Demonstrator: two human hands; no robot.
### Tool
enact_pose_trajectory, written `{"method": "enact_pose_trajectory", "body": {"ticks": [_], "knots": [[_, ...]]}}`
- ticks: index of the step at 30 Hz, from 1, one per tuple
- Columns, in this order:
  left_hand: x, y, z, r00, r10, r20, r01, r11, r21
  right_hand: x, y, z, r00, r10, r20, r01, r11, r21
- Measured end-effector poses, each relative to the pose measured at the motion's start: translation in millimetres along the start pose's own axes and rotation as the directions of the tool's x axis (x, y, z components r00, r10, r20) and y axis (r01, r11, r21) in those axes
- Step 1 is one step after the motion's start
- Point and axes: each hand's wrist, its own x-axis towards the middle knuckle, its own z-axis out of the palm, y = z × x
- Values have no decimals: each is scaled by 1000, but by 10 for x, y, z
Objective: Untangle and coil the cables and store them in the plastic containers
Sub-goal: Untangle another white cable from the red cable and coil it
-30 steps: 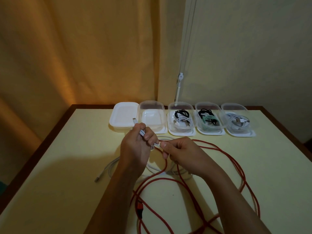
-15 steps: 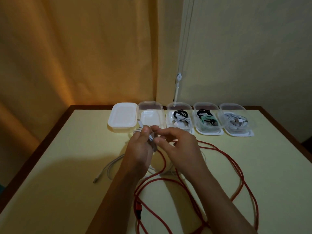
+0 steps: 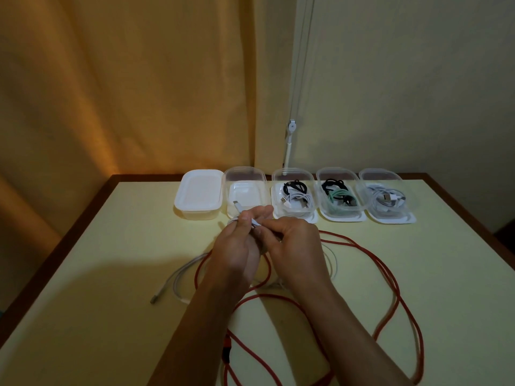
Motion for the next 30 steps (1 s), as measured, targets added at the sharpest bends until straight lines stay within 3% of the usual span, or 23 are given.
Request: {"method": "enact_pose_trajectory", "body": {"ticks": [3,10,13,17,19,25,30], "knots": [[7,-13,13,1000,-11,13,10,999,30,18,35,-1,997,-13,-75,13,1000,-1],[2,2,93,999,-29,46,33,996,-83,38,45,50,976,-103,-193,89,993,-81],[5,13,46,999,-47,2,47,994,-95,44,42,32,990,-95,-108,89,994,-59],[43,2,-35,992,-95,-87,91,995,-48,72,30,-42,996,39,85,-37,999,-22],[40,-9,-43,989,-110,-97,108,994,-25,63,43,-26,994,48,99,-43,998,-52],[-6,47,-4,985,-118,123,129,988,-88,62,114,40,994,-53,-96,43,994,-105],[-52,96,8,966,-65,249,84,994,-65,74,161,21,983,-71,-170,54,993,-103]]}}
